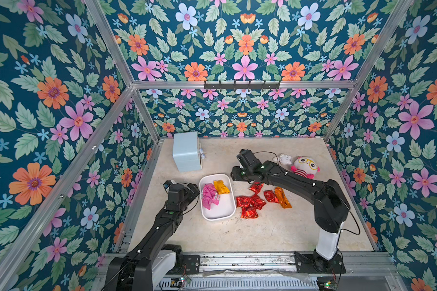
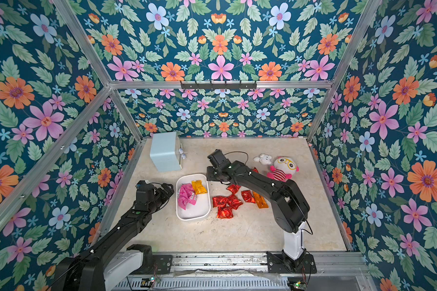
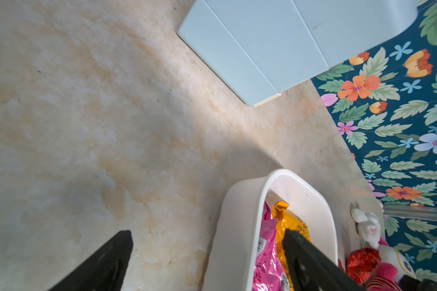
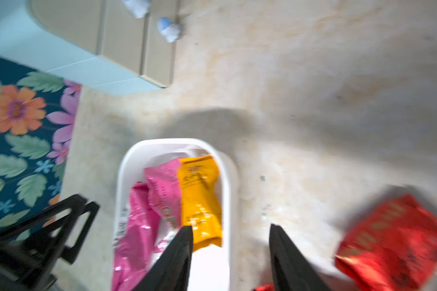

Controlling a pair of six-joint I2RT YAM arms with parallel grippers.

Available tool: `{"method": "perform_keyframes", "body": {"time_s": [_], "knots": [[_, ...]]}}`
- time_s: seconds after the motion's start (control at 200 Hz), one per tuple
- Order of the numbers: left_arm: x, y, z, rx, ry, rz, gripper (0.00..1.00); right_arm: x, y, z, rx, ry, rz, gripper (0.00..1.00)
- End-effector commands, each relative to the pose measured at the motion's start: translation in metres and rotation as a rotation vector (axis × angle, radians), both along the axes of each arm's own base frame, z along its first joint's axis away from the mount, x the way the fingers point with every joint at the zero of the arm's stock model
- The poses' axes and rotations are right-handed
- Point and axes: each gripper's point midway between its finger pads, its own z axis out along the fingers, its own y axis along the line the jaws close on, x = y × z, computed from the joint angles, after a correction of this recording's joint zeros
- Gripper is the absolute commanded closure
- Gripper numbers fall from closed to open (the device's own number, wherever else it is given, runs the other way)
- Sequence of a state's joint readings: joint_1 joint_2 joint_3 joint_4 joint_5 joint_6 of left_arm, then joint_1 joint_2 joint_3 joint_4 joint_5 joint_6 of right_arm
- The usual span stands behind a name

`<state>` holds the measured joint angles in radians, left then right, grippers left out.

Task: Put the tea bags into the storage box
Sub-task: Pick up the tea bag from the center of the board.

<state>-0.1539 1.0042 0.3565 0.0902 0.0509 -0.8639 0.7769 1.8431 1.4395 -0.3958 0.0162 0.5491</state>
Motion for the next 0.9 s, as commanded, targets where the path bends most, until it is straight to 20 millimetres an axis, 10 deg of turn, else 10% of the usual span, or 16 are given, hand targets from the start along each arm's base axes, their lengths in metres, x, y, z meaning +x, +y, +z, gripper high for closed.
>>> {"method": "perform_keyframes", "body": {"time_s": [0.0,0.27,0.895], "knots": [[0.005,-0.005,0.005,-0.004,-0.025,-0.031,0.01,0.001,-0.043,-0.01,-0.049,0.021,-0.131,0.44],[0.007,-0.007,0.001,-0.009,-0.018,-0.039,0.01,-0.021,-0.105,-0.047,-0.146,0.098,-0.273,0.26],[-0.002,-0.004,-0.004,-0.011,-0.008,-0.023,0.01,0.0,-0.083,-0.101,-0.092,0.182,-0.276,0.32]]}}
